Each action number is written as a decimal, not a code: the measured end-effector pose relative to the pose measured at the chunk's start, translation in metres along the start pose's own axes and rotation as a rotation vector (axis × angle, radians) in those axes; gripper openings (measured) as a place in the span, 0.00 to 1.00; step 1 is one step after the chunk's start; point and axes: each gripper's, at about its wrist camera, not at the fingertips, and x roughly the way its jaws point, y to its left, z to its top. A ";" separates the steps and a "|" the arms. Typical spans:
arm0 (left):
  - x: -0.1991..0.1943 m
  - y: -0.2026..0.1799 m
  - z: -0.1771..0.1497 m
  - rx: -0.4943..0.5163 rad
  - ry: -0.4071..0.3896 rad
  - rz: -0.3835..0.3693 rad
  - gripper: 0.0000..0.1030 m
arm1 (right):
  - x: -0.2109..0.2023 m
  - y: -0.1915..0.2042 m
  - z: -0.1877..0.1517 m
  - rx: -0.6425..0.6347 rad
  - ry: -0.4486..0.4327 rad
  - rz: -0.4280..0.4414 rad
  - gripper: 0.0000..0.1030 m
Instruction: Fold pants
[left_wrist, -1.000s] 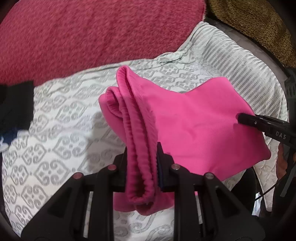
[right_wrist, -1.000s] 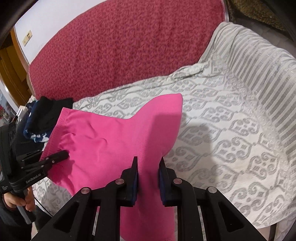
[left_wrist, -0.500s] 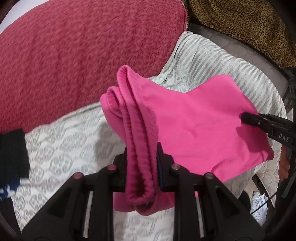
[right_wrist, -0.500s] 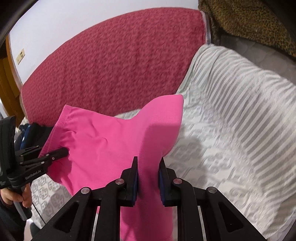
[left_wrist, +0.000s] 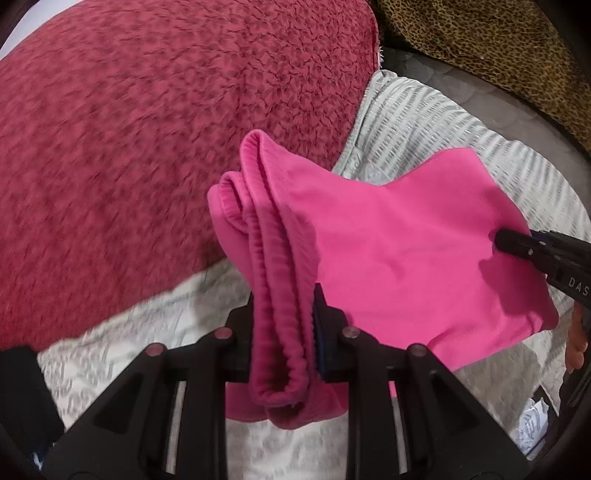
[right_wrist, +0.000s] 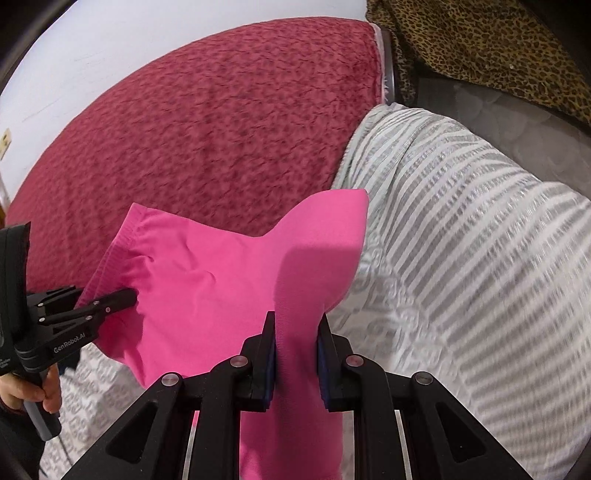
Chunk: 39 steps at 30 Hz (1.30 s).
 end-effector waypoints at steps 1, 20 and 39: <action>0.011 -0.001 0.008 0.003 -0.003 -0.003 0.24 | 0.008 -0.004 0.005 0.005 -0.002 -0.007 0.17; 0.208 0.018 -0.018 0.064 0.229 0.229 0.76 | 0.208 -0.066 -0.021 0.064 0.328 -0.230 0.26; 0.030 -0.026 -0.034 0.049 -0.042 0.180 0.76 | 0.020 -0.027 -0.070 0.034 0.059 -0.174 0.44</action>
